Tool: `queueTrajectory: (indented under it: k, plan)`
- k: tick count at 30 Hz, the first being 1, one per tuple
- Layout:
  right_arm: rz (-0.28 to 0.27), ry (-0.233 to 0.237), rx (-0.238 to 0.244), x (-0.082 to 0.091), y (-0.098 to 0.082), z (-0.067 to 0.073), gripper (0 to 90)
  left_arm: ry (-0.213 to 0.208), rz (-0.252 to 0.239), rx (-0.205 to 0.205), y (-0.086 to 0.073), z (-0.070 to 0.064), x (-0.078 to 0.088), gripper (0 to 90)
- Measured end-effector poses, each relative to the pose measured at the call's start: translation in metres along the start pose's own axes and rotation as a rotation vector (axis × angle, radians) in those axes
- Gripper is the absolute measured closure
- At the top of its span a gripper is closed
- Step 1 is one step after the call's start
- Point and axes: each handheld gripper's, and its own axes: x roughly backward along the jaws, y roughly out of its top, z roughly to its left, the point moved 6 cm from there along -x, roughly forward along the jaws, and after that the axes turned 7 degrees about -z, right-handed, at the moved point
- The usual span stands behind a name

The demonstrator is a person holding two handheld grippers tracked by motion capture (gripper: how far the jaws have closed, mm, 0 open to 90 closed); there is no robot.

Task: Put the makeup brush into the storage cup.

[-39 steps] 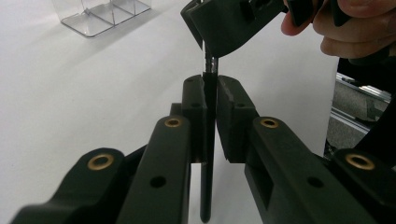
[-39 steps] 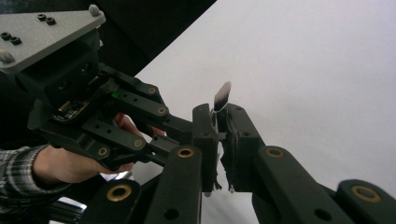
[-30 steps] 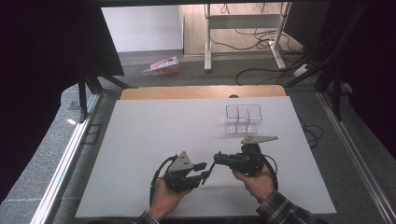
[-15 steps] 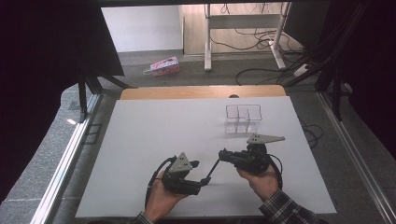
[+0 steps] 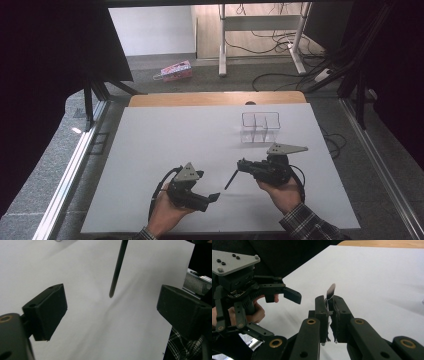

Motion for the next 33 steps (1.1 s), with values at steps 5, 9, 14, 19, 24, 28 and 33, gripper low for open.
queueTrajectory:
  k: [5, 9, 14, 19, 24, 28, 33]
  plan:
    - [-0.001, -0.014, 0.023, 0.003, 0.000, 0.001, 83.0, -0.003, 0.003, 0.027, -0.002, 0.003, 0.007, 5.4]
    - [-0.003, -0.023, 0.032, 0.004, 0.000, 0.001, 82.9, 0.007, 0.013, 0.019, -0.004, 0.005, 0.012, 4.3]
    - [-0.009, -0.029, 0.034, 0.006, 0.000, 0.000, 82.9, 0.020, 0.013, 0.021, -0.006, 0.007, 0.018, 4.1]
    - [-0.017, -0.039, 0.044, 0.010, 0.003, -0.001, 82.9, 0.055, 0.026, 0.021, -0.012, 0.013, 0.028, 4.0]
    - [-0.007, -0.047, 0.062, 0.014, 0.004, -0.005, 82.9, 0.100, 0.035, 0.024, -0.024, 0.020, 0.040, 3.7]
    - [-0.004, -0.053, 0.072, 0.015, 0.005, -0.006, 82.9, 0.120, 0.045, 0.022, -0.030, 0.022, 0.045, 3.2]
    - [-0.002, -0.058, 0.085, 0.016, 0.007, -0.007, 82.9, 0.164, 0.066, 0.003, -0.037, 0.025, 0.048, 2.6]
